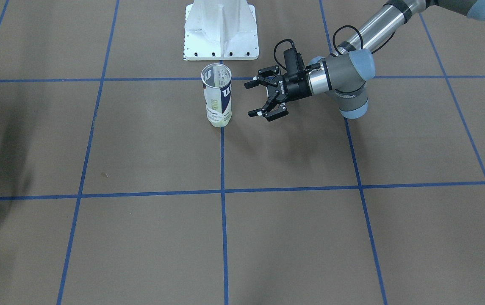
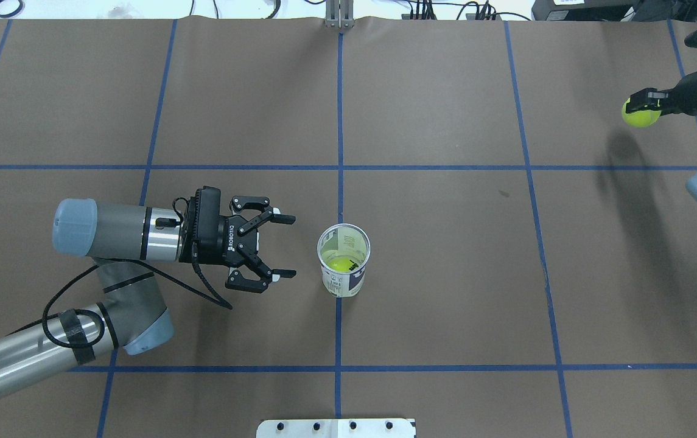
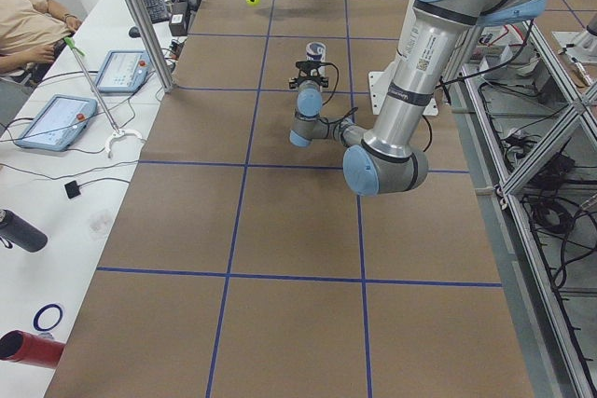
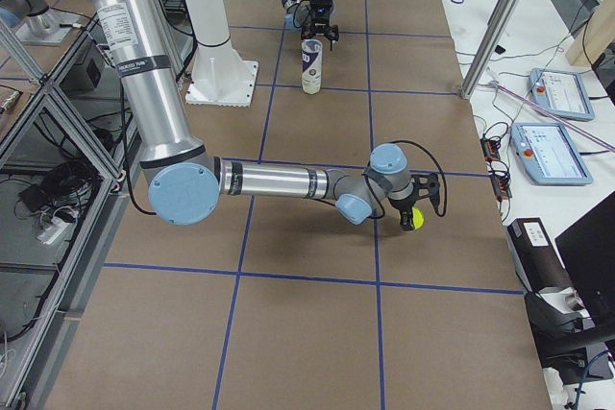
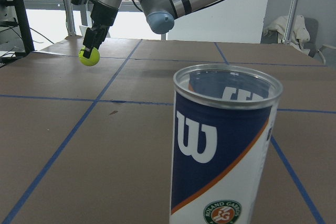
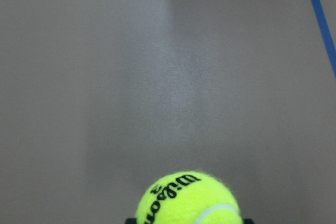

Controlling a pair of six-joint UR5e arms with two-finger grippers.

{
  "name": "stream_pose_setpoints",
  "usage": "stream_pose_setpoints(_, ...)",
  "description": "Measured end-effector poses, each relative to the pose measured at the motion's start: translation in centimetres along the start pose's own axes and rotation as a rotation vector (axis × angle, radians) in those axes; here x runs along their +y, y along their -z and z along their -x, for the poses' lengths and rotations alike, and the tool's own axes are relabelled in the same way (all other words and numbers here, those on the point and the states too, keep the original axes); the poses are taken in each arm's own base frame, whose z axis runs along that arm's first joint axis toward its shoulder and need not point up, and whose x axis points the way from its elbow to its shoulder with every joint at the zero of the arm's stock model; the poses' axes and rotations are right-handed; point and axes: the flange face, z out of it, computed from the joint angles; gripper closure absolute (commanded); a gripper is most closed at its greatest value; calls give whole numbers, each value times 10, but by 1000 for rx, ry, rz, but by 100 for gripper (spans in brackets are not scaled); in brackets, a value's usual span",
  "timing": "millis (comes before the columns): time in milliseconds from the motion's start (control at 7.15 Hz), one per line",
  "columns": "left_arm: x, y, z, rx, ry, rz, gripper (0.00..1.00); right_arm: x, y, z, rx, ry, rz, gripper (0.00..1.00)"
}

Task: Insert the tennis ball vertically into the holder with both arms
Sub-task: 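Carry the ball toward the can with the right gripper while the left grips the can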

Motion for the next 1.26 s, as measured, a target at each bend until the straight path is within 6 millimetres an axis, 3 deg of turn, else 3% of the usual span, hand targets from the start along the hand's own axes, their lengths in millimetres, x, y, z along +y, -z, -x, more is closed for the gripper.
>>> stream_pose_setpoints(420,2,-9,-10,13,-11,3,1,-5,77,61,-21,-30,35,100)
stream_pose_setpoints(839,3,-23,-23,32,-1,7,1,6,175,142,-49,-149,76,100)
stream_pose_setpoints(979,1,-29,-26,32,2,8,1,16,200,167,-86,-180,95,100)
stream_pose_setpoints(1259,-5,-44,-32,28,7,3,1,32,230,230,-170,-235,136,100)
